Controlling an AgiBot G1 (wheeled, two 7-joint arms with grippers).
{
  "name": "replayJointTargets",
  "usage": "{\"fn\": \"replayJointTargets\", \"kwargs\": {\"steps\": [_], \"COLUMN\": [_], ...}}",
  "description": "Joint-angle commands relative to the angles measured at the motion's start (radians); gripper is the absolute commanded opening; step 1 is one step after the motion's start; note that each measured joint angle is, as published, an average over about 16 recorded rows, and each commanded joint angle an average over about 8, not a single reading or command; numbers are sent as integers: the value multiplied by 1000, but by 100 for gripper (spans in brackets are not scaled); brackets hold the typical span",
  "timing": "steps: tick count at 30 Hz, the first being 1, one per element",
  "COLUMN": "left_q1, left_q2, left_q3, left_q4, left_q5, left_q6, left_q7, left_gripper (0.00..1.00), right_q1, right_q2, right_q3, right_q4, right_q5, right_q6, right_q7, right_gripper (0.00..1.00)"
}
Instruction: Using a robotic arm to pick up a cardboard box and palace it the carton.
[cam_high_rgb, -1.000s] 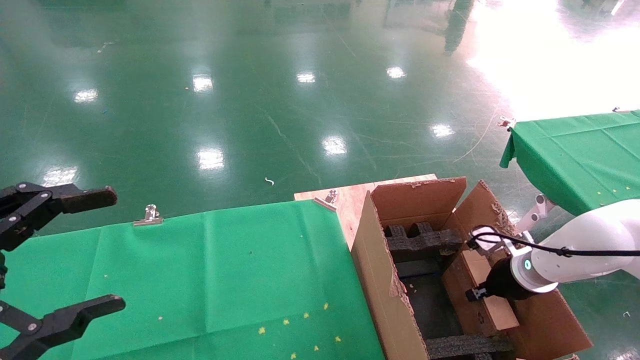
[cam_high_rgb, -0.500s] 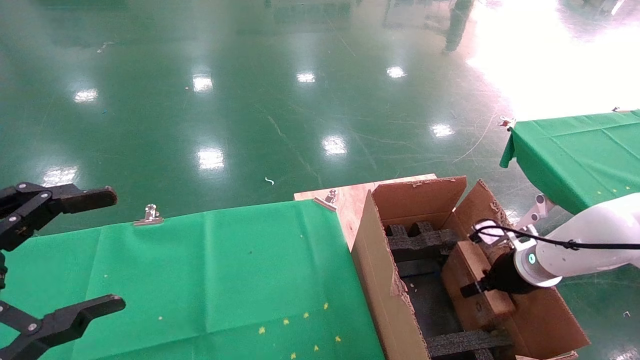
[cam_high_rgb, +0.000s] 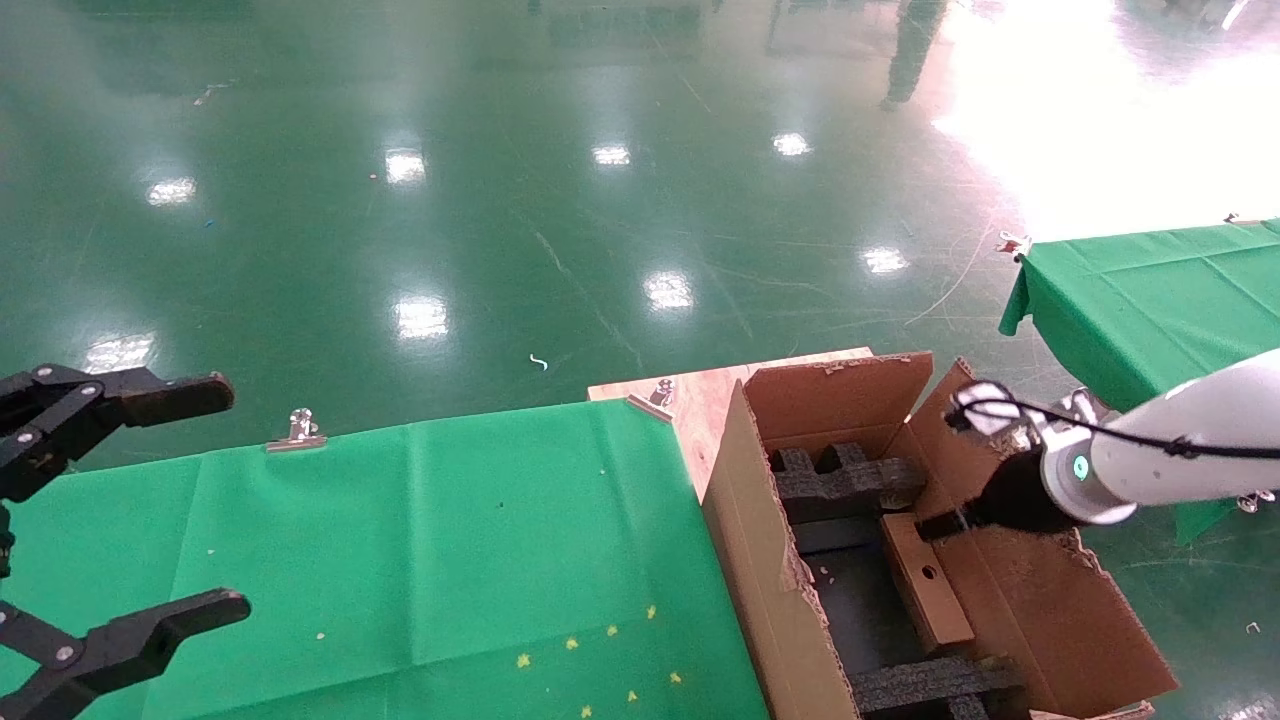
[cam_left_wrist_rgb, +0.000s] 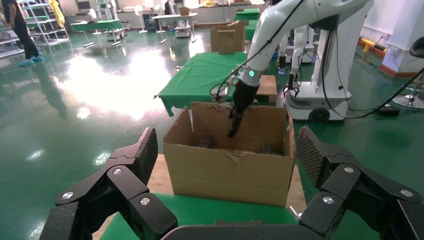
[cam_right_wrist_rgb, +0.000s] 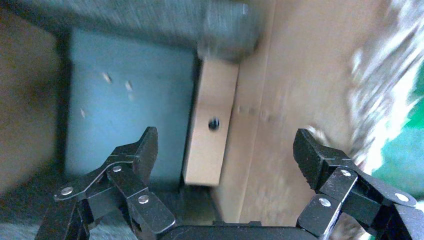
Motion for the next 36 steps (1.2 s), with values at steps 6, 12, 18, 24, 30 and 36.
{"fn": "replayJointTargets", "kwargs": {"steps": [6,12,18,24,30,36], "left_q1": [0,0,0,0,0,0], "left_q2": [0,0,0,0,0,0], "left_q3": [0,0,0,0,0,0], "left_q4": [0,0,0,0,0,0], "left_q5": [0,0,0,0,0,0], "left_q6": [0,0,0,-1,0,0], "left_q7": [0,0,0,0,0,0], "left_gripper": [100,100,100,100,100,100], "right_q1": [102,193,239,252,245,222], "right_q2": [36,79,83,77,79,78], "right_q3": [32,82,136,158,149,170], "right_q4": [119,285,369,388,373,365], "right_q5": [-34,4,144,204,185,188], "right_q6": [-12,-24,-44,-61,-56,-64], "right_q7": [15,-18,-181,-237,-219,-232], "right_gripper": [100,100,100,100,100,100]}}
